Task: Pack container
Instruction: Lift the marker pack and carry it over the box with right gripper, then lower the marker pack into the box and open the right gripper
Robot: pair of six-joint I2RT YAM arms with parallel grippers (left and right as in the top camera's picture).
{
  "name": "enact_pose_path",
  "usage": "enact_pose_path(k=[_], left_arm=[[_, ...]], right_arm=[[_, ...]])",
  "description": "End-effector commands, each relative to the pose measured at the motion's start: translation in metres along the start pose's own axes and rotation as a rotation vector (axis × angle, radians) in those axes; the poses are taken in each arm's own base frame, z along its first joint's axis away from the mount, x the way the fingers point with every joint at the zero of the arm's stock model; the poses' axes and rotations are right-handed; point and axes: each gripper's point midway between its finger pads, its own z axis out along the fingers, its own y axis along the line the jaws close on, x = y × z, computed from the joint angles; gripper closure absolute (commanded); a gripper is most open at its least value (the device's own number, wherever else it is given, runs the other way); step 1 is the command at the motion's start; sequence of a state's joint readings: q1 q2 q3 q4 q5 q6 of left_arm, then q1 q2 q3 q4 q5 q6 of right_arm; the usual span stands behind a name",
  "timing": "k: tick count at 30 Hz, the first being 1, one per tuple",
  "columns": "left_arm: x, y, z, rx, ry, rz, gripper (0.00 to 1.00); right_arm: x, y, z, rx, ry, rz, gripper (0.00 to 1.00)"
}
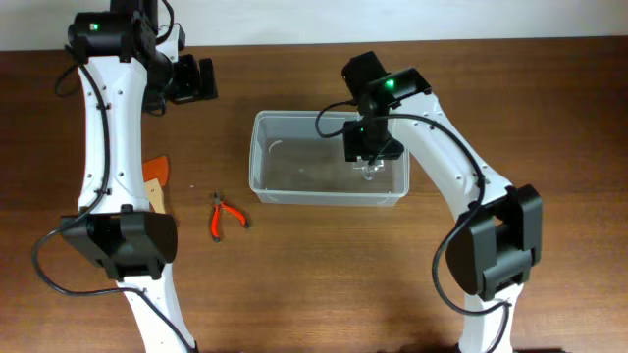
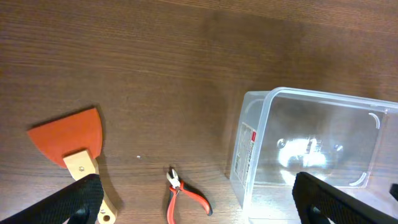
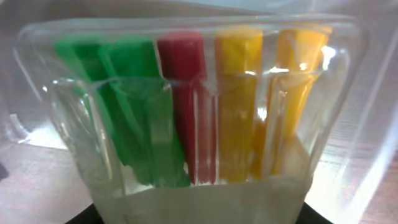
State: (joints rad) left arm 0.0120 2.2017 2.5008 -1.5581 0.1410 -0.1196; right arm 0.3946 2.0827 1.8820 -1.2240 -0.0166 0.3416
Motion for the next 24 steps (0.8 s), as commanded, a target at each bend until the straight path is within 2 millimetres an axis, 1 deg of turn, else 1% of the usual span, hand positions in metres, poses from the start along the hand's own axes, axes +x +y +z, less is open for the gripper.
enact_pose_path(k=[1, 6, 9, 17, 24], left_arm=[[-0.004, 0.002, -0.007, -0.007, -0.024, 0.008, 0.01], [-0.004, 0.002, -0.007, -0.007, -0.024, 0.009, 0.01], [-0.004, 0.002, -0.007, -0.007, -0.024, 0.008, 0.01], [-0.004, 0.002, -0.007, -0.007, -0.024, 0.009, 0.01], [-0.004, 0.002, -0.007, -0.007, -0.024, 0.009, 0.01]], right_arm=[[-0.006, 0.001, -0.002, 0.010, -0.025, 0.021, 0.63], [-0.009, -0.003, -0.003, 0.032, -0.041, 0.048, 0.64], [-0.006, -0.007, 0.002, 0.049, -0.034, 0.061, 0.64], [0.014, -0.015, 0.030, 0.074, 0.029, 0.079, 0.64], [0.024, -0.018, 0.042, 0.085, 0.055, 0.079, 0.64]])
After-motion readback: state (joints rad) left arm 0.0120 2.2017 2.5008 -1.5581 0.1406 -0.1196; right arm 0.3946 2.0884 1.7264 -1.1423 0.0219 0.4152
